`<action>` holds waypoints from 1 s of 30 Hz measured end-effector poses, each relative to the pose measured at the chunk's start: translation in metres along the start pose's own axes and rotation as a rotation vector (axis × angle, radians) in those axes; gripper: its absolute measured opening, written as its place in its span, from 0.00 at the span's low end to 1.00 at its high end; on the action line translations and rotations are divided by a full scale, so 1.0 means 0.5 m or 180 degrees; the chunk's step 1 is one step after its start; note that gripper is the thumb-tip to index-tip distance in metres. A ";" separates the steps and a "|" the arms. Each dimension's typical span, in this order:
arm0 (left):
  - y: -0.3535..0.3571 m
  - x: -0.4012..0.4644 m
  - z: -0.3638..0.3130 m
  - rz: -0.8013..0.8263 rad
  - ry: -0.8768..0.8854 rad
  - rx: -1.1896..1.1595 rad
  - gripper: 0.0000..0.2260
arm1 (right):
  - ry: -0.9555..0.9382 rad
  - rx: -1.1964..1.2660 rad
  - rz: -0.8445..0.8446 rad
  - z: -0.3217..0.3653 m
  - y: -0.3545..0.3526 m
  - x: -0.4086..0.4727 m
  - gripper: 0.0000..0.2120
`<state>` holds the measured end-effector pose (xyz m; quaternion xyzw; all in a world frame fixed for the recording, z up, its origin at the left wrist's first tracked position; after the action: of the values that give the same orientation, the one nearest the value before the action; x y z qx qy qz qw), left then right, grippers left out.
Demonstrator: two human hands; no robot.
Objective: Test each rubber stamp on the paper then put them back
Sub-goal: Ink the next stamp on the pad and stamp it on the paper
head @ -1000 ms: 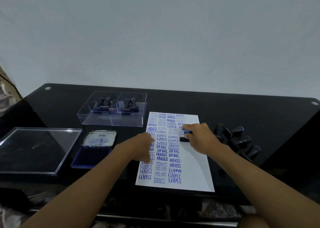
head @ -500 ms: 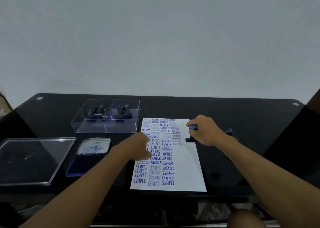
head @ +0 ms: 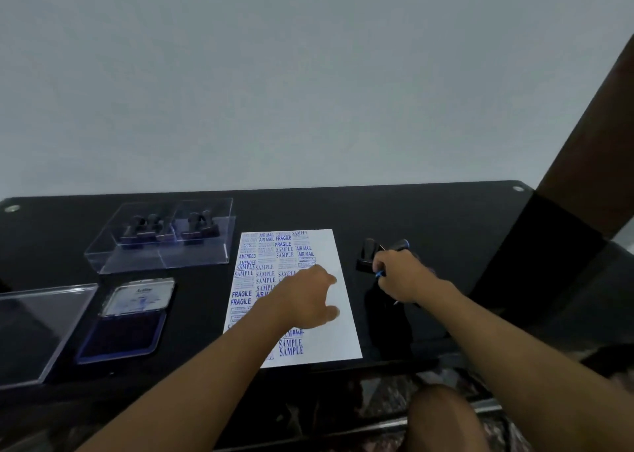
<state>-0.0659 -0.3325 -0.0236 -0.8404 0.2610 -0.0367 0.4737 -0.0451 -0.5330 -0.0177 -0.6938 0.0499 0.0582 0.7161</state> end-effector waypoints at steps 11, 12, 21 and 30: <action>-0.011 -0.016 0.002 -0.0012 -0.0058 0.0018 0.29 | -0.0063 -0.0081 -0.0252 0.010 -0.005 -0.015 0.10; -0.012 -0.017 0.005 -0.0025 -0.0063 0.0018 0.29 | -0.0082 -0.0081 -0.0273 0.015 -0.008 -0.017 0.10; -0.048 -0.053 0.053 -0.0213 -0.0298 -0.0199 0.27 | -0.0572 -0.0126 -0.0381 0.160 -0.042 -0.005 0.11; -0.161 -0.140 0.224 -0.0661 -0.0580 -0.0082 0.08 | -0.1254 0.0436 -0.0633 0.432 -0.049 0.045 0.10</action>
<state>-0.0591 -0.1791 -0.0065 -0.8687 0.1289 -0.0057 0.4783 -0.0211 -0.3176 0.0099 -0.6202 -0.1557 0.1181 0.7597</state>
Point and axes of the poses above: each hand's wrist, its own x-axis towards the middle knuckle, its own y-axis out of the palm, z = x × y, the point moved 2 cm from there along x, towards the middle knuckle, and after that the axes turned 14 degrees about -x, right-handed, at the moved point
